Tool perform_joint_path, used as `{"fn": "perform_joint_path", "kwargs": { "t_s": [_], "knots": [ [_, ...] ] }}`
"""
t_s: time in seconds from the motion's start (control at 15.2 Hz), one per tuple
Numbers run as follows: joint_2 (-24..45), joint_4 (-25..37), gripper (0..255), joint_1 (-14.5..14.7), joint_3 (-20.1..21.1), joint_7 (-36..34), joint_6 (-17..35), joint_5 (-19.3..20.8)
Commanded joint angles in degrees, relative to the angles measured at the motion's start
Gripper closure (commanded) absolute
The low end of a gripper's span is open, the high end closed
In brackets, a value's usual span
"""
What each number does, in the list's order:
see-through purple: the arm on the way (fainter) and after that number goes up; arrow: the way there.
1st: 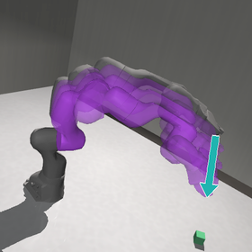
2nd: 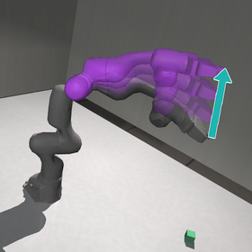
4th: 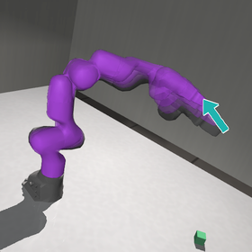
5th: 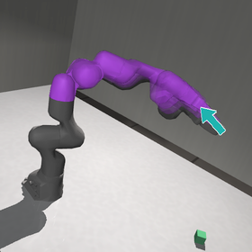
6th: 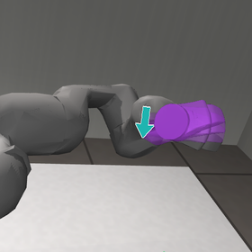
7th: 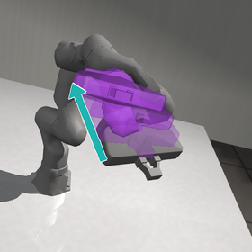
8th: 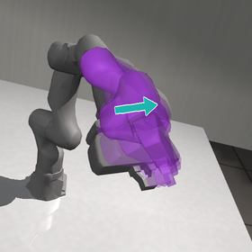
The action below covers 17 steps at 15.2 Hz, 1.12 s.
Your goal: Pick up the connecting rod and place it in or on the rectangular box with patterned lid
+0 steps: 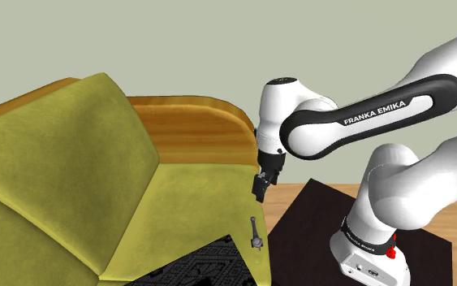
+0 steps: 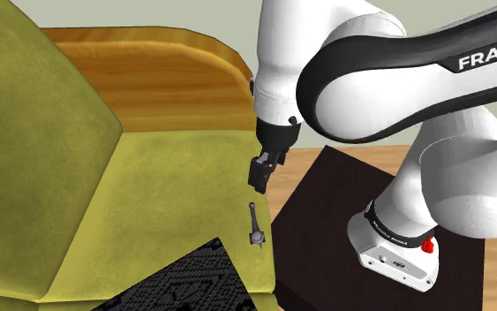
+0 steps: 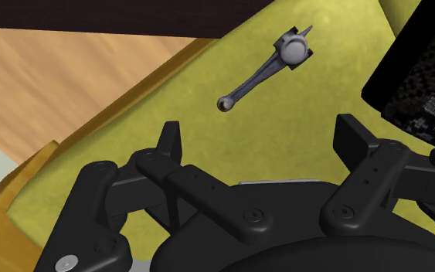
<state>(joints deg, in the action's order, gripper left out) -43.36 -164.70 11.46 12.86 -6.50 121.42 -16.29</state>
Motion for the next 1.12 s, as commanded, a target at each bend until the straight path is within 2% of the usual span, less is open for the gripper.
{"fn": "perform_joint_path", "kwargs": {
  "t_s": [0.0, 0.26, 0.53, 1.06],
  "knots": [
    [2.2, -2.3, 0, 1.7, 1.8, -0.5, 4.7, -1.8],
    [9.4, -4.8, 0, 5.2, 5.9, -1.9, 14.7, -5.6],
    [19.6, -5.6, 0, 8.2, 10.1, -3.3, 25.9, -9.0],
    [31.1, -5.7, 0, 8.5, 12.0, -2.9, 37.6, -10.6]
  ]
}}
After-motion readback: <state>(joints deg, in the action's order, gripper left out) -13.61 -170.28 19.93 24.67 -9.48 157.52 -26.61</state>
